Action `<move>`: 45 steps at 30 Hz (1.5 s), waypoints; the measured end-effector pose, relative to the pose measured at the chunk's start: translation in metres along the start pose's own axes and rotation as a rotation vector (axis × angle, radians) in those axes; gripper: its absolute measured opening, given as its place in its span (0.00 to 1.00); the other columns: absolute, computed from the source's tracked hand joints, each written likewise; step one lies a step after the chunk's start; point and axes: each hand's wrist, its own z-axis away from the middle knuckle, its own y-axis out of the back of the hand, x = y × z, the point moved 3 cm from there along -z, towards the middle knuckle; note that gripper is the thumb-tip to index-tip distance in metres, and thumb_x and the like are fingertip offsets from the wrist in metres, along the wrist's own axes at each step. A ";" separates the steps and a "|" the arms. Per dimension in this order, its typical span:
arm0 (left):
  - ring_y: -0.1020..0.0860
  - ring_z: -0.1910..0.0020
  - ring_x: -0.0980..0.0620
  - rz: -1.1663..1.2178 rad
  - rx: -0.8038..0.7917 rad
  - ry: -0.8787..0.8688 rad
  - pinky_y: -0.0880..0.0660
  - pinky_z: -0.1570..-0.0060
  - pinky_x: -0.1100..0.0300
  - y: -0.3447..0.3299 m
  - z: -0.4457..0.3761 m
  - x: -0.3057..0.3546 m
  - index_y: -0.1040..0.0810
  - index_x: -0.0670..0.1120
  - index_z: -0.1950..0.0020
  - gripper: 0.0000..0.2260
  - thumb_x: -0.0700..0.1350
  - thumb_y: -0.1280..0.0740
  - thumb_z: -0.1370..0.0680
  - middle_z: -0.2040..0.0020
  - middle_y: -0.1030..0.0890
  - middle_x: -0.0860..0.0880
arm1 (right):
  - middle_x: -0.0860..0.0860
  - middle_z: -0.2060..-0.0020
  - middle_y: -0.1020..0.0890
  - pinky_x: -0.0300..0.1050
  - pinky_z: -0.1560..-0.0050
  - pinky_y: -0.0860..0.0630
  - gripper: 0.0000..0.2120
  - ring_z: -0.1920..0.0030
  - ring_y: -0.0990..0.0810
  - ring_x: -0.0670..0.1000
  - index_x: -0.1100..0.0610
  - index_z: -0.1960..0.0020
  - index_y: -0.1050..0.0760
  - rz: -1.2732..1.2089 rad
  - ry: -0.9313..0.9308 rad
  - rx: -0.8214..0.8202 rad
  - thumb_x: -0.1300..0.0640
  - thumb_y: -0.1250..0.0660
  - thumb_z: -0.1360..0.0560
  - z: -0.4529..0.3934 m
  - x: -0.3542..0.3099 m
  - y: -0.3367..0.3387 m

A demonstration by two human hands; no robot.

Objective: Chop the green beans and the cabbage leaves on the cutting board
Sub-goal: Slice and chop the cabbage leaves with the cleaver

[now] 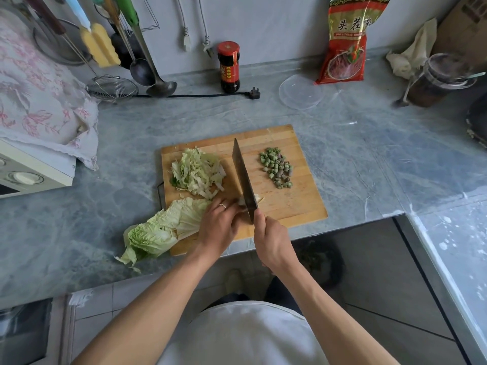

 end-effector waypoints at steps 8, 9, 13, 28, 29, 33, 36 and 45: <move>0.21 0.39 0.49 -0.041 -0.030 -0.051 0.29 0.35 0.54 -0.004 0.001 -0.008 0.16 0.49 0.44 0.11 0.46 0.37 0.20 0.43 0.16 0.50 | 0.53 0.74 0.28 0.48 0.70 0.28 0.28 0.76 0.28 0.52 0.58 0.65 0.31 -0.124 -0.021 0.001 0.41 0.53 0.16 0.002 -0.004 0.014; 0.21 0.39 0.49 -0.050 -0.029 -0.051 0.30 0.34 0.54 -0.006 0.001 -0.009 0.16 0.49 0.44 0.11 0.45 0.37 0.20 0.43 0.16 0.50 | 0.54 0.74 0.27 0.49 0.71 0.26 0.28 0.75 0.27 0.53 0.58 0.65 0.31 -0.113 -0.018 -0.008 0.41 0.53 0.17 0.005 -0.004 0.015; 0.20 0.40 0.48 -0.018 -0.004 -0.039 0.28 0.34 0.52 -0.005 0.001 -0.010 0.15 0.49 0.46 0.08 0.42 0.33 0.22 0.46 0.15 0.49 | 0.57 0.70 0.26 0.49 0.69 0.27 0.24 0.72 0.27 0.55 0.57 0.59 0.29 -0.039 -0.008 -0.047 0.42 0.53 0.17 0.010 -0.004 0.014; 0.21 0.47 0.50 0.052 -0.016 0.029 0.21 0.50 0.52 0.005 0.000 -0.004 0.19 0.45 0.52 0.05 0.40 0.27 0.26 0.55 0.16 0.52 | 0.55 0.72 0.26 0.43 0.73 0.29 0.27 0.74 0.26 0.54 0.59 0.62 0.30 -0.130 -0.050 0.005 0.43 0.54 0.16 0.000 -0.004 0.005; 0.21 0.48 0.50 0.049 -0.026 0.031 0.21 0.52 0.52 0.005 0.000 -0.006 0.19 0.44 0.52 0.05 0.41 0.26 0.26 0.55 0.16 0.51 | 0.55 0.74 0.27 0.44 0.74 0.30 0.28 0.76 0.27 0.54 0.59 0.62 0.29 -0.147 -0.050 0.008 0.42 0.54 0.16 0.001 -0.004 0.007; 0.20 0.46 0.48 0.032 -0.040 0.039 0.23 0.46 0.53 0.004 0.002 -0.008 0.18 0.42 0.49 0.08 0.46 0.32 0.23 0.51 0.15 0.48 | 0.52 0.75 0.28 0.54 0.66 0.25 0.27 0.74 0.29 0.52 0.56 0.64 0.31 -0.122 -0.005 0.001 0.40 0.54 0.17 0.010 0.000 0.011; 0.19 0.42 0.49 0.020 -0.041 -0.027 0.25 0.37 0.53 0.004 0.002 -0.007 0.16 0.43 0.47 0.13 0.47 0.37 0.21 0.43 0.16 0.47 | 0.56 0.71 0.28 0.59 0.63 0.23 0.21 0.69 0.27 0.60 0.48 0.61 0.32 -0.105 0.032 -0.038 0.43 0.54 0.15 0.018 -0.003 0.011; 0.19 0.55 0.50 0.091 0.035 -0.036 0.23 0.53 0.55 0.017 0.001 0.005 0.16 0.45 0.55 0.03 0.37 0.26 0.26 0.52 0.15 0.50 | 0.55 0.67 0.26 0.54 0.58 0.27 0.25 0.65 0.27 0.56 0.60 0.60 0.31 -0.036 -0.017 -0.031 0.42 0.51 0.16 0.024 -0.008 0.005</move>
